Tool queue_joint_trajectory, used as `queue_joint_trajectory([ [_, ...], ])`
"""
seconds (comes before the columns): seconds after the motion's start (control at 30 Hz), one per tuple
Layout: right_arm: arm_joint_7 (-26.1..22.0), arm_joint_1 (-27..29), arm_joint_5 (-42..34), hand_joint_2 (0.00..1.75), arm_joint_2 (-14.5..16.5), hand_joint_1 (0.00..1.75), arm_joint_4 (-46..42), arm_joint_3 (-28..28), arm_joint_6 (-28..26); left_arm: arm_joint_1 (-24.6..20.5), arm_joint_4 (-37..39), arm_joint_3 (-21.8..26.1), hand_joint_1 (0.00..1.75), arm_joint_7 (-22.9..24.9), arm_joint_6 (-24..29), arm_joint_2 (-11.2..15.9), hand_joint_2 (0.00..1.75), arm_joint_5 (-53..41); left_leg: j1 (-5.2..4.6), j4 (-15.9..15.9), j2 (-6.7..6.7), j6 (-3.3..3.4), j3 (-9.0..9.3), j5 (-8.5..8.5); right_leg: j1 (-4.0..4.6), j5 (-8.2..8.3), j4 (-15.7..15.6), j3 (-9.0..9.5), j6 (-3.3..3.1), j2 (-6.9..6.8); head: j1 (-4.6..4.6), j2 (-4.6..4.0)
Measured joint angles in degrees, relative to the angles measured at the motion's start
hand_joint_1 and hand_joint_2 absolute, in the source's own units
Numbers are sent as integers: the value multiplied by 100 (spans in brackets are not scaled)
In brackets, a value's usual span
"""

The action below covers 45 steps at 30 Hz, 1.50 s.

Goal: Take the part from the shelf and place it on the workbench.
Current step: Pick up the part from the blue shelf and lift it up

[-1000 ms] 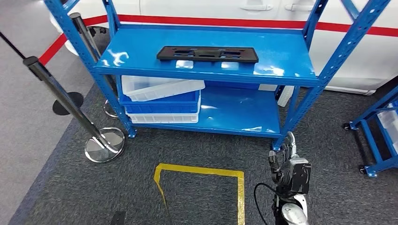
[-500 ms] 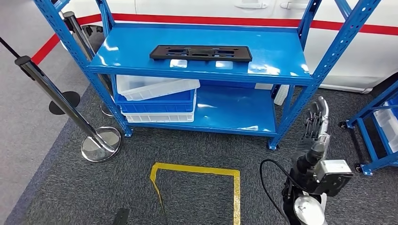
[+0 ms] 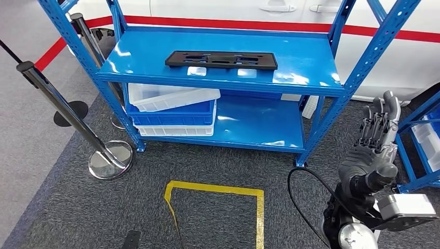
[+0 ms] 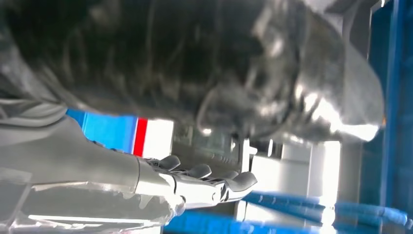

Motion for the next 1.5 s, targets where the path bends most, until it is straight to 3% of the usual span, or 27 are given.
queue_joint_trajectory([
  [0.1, 51, -5, -61, 0, -10, 0, -53, 1, -4, -1, 0, -3, 0, 12, -17, 2, 0, 15, 29, 118, 5, -73, -54, -82, 1, 14, -15, 4, -125, -6, -16, 0],
  [0.17, 95, -6, -130, 0, -14, 0, -69, 1, -7, -4, 0, -4, 0, 16, -31, 0, 0, 26, 45, 632, 12, -119, -307, -344, -1, 10, -24, 16, -181, -18, -35, 0],
  [0.23, 118, -2, -175, 0, -17, 0, -71, 1, -7, -1, 0, -5, 0, 21, -43, -4, 0, 38, 54, 1362, 13, -141, -703, -611, 20, -3, -24, 20, -212, -25, -44, 0],
  [0.27, 126, 0, -191, 0, -18, 0, -71, 1, -8, 5, 1, -5, 0, 25, -48, -4, 0, 44, 55, 1569, 13, -137, -834, -629, 31, -12, -24, 26, -222, -23, -45, 0],
  [0.3, 137, 1, -204, 0, -19, 0, -71, 1, -11, 9, 1, -5, 0, 31, -54, -4, 0, 48, 53, 1571, 13, -121, -867, -540, 42, -22, -24, 38, -228, -20, -45, 0],
  [0.37, 163, 1, -223, 0, -25, 0, -71, 1, -19, 8, 2, -7, 0, 41, -61, -3, 0, 50, 30, 964, 12, -47, -627, -125, 56, -49, -25, 79, -227, -13, -44, 0],
  [0.43, 188, 1, -205, 0, -36, 0, -71, 1, -23, -3, 3, -8, 0, 45, -64, 1, 0, 49, -19, 269, 11, 34, -303, 131, 64, -80, -32, 113, -197, -12, -40, 0],
  [0.53, 278, -3, -15, 0, -69, 0, -71, 5, -25, -2, 6, -20, 0, 48, -67, 2, 0, 46, -62, -22, 1, 89, -162, 136, 55, -85, -95, 143, -117, -11, -42, 0],
  [0.6, 342, -15, 147, 0, -96, 0, -73, 11, -47, 5, 8, -37, 0, 48, -66, -1, 0, 47, -27, -163, 1, 126, -62, 174, 61, -116, -96, 166, -66, -34, -34, 0],
  [0.67, 371, -35, 251, 0, -119, 0, -75, 27, -88, 0, 10, -52, 0, 49, -66, -1, 0, 46, 5, -299, -5, 165, 58, 203, 67, -312, 274, -2, -40, -57, -19, 0],
  [0.73, 387, -33, 300, 0, -133, 0, -74, 52, -119, -10, 13, -62, 0, 54, -66, 3, 0, 47, 0, -312, -39, 191, 104, 172, 54, -585, 981, -394, -15, -57, -13, 0],
  [0.77, 395, -26, 313, 0, -140, 0, -73, 68, -126, -11, 15, -68, 0, 60, -66, 4, 0, 48, 0, -299, -69, 192, 116, 147, 42, -627, 1237, -560, 6, -58, -13, 0],
  [0.8, 401, -21, 317, 0, -146, 0, -73, 81, -127, -8, 15, -79, 0, 67, -66, 4, 0, 47, 3, -279, -101, 186, 131, 119, 25, -563, 1311, -641, 27, -58, -13, 0],
  [0.83, 407, -20, 319, 0, -151, 0, -73, 91, -128, -4, 15, -92, 0, 73, -66, 1, 0, 46, 10, -249, -131, 175, 149, 83, 5, -386, 1164, -609, 47, -58, -12, 0],
  [0.87, 413, -23, 320, 0, -156, 0, -73, 98, -129, 0, 15, -105, 0, 78, -67, -3, 0, 44, 20, -206, -161, 159, 168, 37, -18, -147, 837, -483, 64, -58, -9, 0],
  [0.93, 426, -33, 317, 0, -158, 0, -72, 103, -134, 3, 17, -123, 0, 82, -69, -9, 0, 36, 21, -97, -214, 97, 170, -69, -36, 114, 225, -214, 67, -32, -5, 1],
  [0.97, 434, -37, 315, 0, -162, 0, -72, 104, -136, 3, 19, -130, 0, 84, -69, -8, 0, 29, 19, -51, -238, 60, 156, -107, -32, 133, 60, -141, 48, -17, -9, 1],
  [1.07, 447, -46, 308, 0, -172, 0, -74, 108, -131, 8, 21, -143, 0, 87, -71, -6, 0, 8, 29, -29, -252, -30, 135, -158, -5, 67, 2, -104, -59, 2, -23, 0],
  [1.13, 450, -57, 300, 0, -175, 0, -75, 117, -121, 3, 22, -145, 0, 84, -73, -6, 0, 1, 38, 157, -171, -87, 64, -267, -19, 44, -26, -47, -138, -13, -39, 0],
  [1.17, 452, -60, 295, 0, -177, 0, -75, 125, -116, -4, 22, -146, 0, 82, -73, -7, 0, -1, 44, 412, -119, -113, -66, -373, -22, 28, -37, -14, -172, -28, -48, 0],
  [1.23, 459, -63, 286, 0, -180, 0, -75, 141, -110, -12, 22, -149, 0, 80, -75, -12, 0, -3, 61, 1151, -52, -150, -501, -606, -3, -12, -41, 28, -217, -53, -61, 0],
  [1.27, 463, -63, 276, 0, -180, 0, -74, 152, -108, -10, 22, -151, 0, 80, -75, -12, 0, -2, 67, 1439, -44, -155, -706, -643, 9, -33, -41, 49, -228, -59, -60, 0],
  [1.3, 466, -62, 256, 0, -180, 0, -74, 169, -104, -3, 24, -153, 0, 80, -76, -12, 0, -2, 69, 1552, -42, -151, -830, -578, 18, -58, -41, 78, -232, -59, -62, 0],
  [1.33, 467, -62, 229, 0, -180, 0, -73, 187, -99, 4, 25, -157, 0, 80, -77, -11, 0, -1, 65, 1448, -41, -134, -843, -406, 25, -86, -41, 116, -230, -57, -61, 0],
  [1.4, 466, -69, 157, 0, -180, 0, -73, 222, -77, 7, 31, -173, 0, 80, -78, -5, 0, -2, 37, 770, -36, -65, -608, 67, 27, -147, -50, 208, -215, -57, -60, 0],
  [1.43, 461, -75, 125, 0, -180, 0, -73, 232, -59, -1, 35, -181, 0, 79, -79, -1, 0, -2, 8, 428, -29, -25, -462, 218, 29, -173, -60, 242, -199, -58, -57, 0],
  [1.5, 449, -84, 79, 0, -180, 0, -73, 247, -17, -20, 42, -193, 0, 77, -85, 6, 0, -4, -49, 45, -17, 40, -293, 267, 21, -196, -94, 262, -149, -62, -59, 0],
])
